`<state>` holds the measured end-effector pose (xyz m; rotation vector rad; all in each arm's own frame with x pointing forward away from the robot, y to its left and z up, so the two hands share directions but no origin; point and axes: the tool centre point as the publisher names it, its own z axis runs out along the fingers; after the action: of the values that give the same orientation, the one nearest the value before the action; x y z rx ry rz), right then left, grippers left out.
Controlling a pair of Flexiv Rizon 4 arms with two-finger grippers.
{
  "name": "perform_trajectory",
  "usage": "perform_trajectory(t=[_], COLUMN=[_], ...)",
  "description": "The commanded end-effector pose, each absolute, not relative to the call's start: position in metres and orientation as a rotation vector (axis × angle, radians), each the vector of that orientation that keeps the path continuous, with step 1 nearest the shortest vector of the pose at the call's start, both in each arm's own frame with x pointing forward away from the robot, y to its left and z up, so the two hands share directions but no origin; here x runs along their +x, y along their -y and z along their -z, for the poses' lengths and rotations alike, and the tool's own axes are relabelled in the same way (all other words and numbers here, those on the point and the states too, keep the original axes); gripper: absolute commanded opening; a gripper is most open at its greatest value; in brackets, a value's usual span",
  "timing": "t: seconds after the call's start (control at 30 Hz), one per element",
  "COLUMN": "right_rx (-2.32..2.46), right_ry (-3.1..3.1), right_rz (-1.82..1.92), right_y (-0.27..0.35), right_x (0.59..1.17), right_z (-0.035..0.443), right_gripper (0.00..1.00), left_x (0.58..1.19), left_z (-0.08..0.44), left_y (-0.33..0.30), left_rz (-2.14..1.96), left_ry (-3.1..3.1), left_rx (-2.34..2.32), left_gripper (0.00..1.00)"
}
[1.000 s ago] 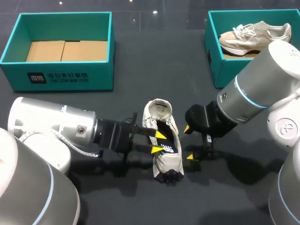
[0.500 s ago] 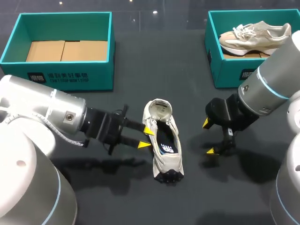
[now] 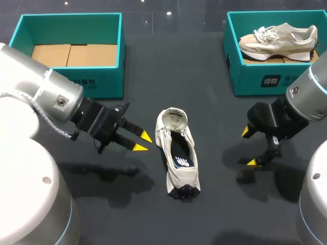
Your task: Take the shoe out of the shoebox, open the shoe tongue, remove and reinsert the insole, then place the shoe into the shoebox
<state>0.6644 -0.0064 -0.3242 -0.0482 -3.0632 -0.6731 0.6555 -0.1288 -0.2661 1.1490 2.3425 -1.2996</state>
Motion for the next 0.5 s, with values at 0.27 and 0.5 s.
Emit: perform_trajectory(t=[0.27,0.5], right_rx=[-0.048,-0.076], right_ry=[3.068,3.074], right_rz=[0.672,0.65], right_y=[0.01,0.018], right_x=[0.66,0.659], right_z=[0.319,0.315], right_gripper=[1.0,1.0], left_x=[0.669,0.678], left_z=[0.241,0.243], left_y=[0.103,0.096], left_rz=[1.108,0.837], left_ry=[-2.503,-2.623], left_rx=[1.497,1.787], left_gripper=[0.0,0.0])
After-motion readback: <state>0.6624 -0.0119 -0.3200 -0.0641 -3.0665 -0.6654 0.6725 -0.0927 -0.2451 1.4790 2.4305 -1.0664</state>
